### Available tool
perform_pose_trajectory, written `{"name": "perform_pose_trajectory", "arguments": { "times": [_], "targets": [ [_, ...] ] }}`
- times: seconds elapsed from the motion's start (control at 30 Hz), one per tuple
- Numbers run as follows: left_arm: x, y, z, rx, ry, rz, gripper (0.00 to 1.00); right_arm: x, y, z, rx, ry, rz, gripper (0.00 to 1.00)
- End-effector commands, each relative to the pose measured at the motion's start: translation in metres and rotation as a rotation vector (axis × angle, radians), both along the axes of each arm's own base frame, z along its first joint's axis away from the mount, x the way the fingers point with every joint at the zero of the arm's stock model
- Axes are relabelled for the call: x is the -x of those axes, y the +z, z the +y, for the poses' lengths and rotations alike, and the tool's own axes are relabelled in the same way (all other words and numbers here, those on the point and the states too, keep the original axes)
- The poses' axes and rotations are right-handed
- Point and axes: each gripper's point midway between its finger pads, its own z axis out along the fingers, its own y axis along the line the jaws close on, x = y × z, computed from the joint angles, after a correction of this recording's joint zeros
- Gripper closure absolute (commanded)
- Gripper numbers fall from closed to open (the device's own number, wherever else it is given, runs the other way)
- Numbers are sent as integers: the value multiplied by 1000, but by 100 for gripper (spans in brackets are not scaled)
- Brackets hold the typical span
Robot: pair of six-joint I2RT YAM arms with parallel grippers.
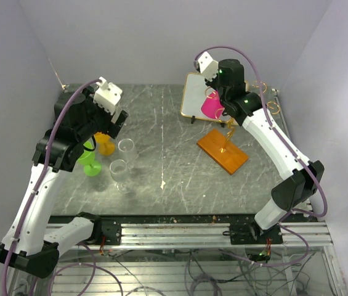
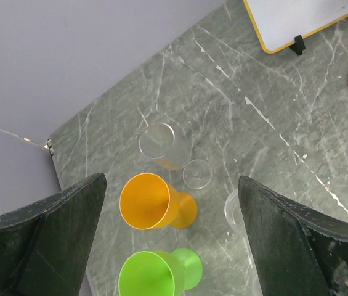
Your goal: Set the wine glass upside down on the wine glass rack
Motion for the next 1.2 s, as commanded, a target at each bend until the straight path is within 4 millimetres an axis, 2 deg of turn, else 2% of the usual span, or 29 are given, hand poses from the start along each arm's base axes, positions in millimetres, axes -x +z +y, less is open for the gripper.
{"name": "perform_pose_trajectory", "arguments": {
  "times": [0.0, 0.4, 0.73, 0.93, 1.17],
  "targets": [
    [-1, 3, 9, -13, 34, -24, 0, 10, -5, 7, -43, 38, 51, 67],
    [2, -8, 12, -17, 50, -4, 1, 14, -1, 24, -138, 100, 77, 67],
    [11, -48, 24, -32, 101, 64, 1, 26, 36, 26, -234, 126, 11, 66],
    [10, -64, 47, 29, 222, 100, 1, 47, 63, 28, -320, 180, -16, 64],
    [7, -71, 78, 146, 350, 157, 1, 80, 63, 23, -328, 236, 27, 60]
  ]
}}
